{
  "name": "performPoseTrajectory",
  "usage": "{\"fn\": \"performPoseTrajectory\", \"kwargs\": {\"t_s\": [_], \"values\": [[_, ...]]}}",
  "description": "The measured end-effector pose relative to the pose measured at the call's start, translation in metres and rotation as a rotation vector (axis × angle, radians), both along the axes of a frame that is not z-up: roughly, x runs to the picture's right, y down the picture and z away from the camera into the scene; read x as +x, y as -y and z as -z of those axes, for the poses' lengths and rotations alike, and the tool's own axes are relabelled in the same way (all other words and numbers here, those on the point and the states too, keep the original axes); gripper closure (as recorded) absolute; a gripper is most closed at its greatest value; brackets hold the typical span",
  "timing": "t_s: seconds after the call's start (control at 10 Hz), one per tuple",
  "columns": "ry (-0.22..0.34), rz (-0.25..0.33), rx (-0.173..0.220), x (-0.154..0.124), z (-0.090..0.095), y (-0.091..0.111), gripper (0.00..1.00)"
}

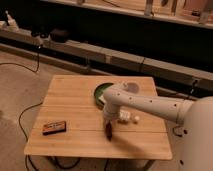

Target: Drag the pepper across the table

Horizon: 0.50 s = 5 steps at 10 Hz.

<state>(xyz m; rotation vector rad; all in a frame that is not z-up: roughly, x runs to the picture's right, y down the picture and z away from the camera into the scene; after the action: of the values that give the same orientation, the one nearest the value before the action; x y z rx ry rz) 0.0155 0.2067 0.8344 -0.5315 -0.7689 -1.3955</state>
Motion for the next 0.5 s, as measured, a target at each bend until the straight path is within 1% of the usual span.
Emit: {"fn": "performPoseTrajectory", "kwargs": {"t_s": [0.1,0.2,0.5], "values": [[0.004,0.001,-0.001,-0.004,-0.001,0.002,1.00],[0.028,0.006,0.005,-0.024,-0.005,0.011,1.00],[0.074,0.014,0.020,-0.054,-0.003,0.024,1.00]]}}
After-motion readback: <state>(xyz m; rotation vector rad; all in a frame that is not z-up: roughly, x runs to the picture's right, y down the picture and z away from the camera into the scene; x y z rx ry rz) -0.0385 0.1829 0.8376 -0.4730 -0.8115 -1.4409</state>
